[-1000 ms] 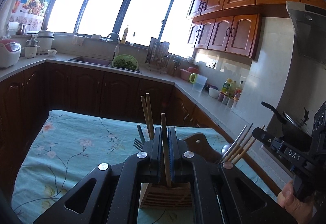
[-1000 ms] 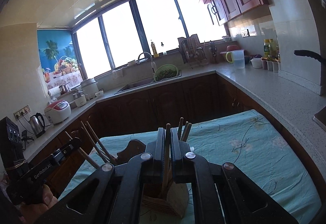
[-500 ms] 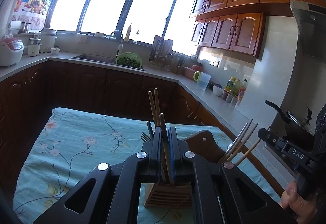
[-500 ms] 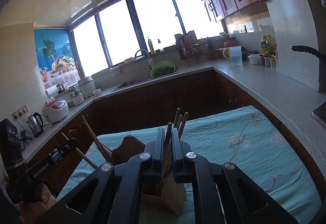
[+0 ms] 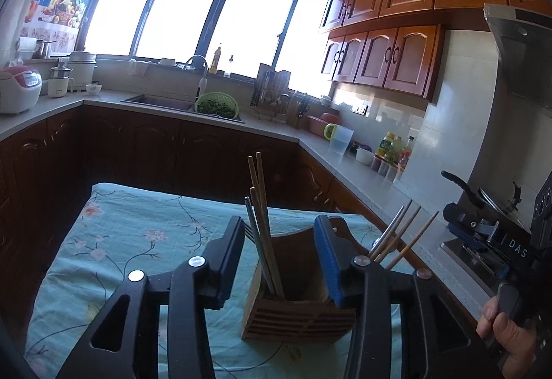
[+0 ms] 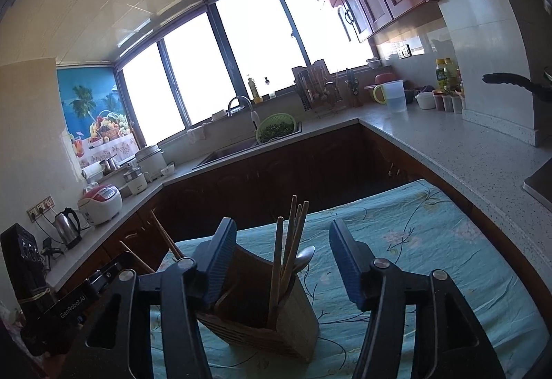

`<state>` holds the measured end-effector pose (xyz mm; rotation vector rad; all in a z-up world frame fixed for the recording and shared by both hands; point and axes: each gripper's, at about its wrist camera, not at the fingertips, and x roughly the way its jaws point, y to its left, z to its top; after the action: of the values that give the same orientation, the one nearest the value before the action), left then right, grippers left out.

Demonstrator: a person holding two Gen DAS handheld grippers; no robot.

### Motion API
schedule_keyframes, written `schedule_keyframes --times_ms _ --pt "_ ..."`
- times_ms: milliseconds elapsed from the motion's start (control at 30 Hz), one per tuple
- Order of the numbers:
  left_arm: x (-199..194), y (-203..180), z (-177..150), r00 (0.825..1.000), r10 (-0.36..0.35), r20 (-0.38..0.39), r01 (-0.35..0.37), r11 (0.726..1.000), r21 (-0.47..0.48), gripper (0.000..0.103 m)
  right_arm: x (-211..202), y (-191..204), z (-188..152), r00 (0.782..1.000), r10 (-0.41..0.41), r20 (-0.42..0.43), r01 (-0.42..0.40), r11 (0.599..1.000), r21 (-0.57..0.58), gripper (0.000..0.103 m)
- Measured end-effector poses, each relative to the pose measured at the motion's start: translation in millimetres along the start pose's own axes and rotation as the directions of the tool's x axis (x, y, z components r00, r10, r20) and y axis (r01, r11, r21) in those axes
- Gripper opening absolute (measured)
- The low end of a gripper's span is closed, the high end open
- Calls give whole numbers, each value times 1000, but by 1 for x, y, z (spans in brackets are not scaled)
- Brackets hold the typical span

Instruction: Organize utensils

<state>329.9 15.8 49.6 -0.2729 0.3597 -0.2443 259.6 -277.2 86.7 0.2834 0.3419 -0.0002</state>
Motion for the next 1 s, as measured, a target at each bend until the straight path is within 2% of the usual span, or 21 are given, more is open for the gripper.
schedule_keyframes --times_ms 67,100,233,367,500,667,833,1000 --pt "-14 2 -6 1000 17 15 -17 1000 -8 54 -10 -1 -5 1000 -13 16 13 1000 -4 83" --pt "-21 2 -11 999 25 21 -25 1000 -13 57 -15 -2 -8 1000 -17 22 17 1000 -9 84" --pt "-47 5 -34 999 46 19 -46 998 -44 66 -26 -5 -29 1000 -29 -9 29 1000 -8 85" --pt "-71 1 -54 997 72 -3 -72 997 -42 70 -36 -8 -55 998 -23 -52 24 1000 12 86" --pt "-95 -6 -73 995 97 -22 -97 995 -17 71 -44 -9 -81 995 -11 -101 14 999 32 87" --pt "-121 -8 -93 993 100 -59 -103 994 -38 73 -58 -5 -105 989 8 -144 -3 999 35 87" --pt "-142 -8 -109 990 104 -100 -111 992 -65 74 -75 -1 -121 989 10 -146 -7 1000 20 88" --pt "-160 -11 -113 986 112 -122 -119 991 -54 74 -90 4 -136 990 2 -144 -2 1000 1 89"
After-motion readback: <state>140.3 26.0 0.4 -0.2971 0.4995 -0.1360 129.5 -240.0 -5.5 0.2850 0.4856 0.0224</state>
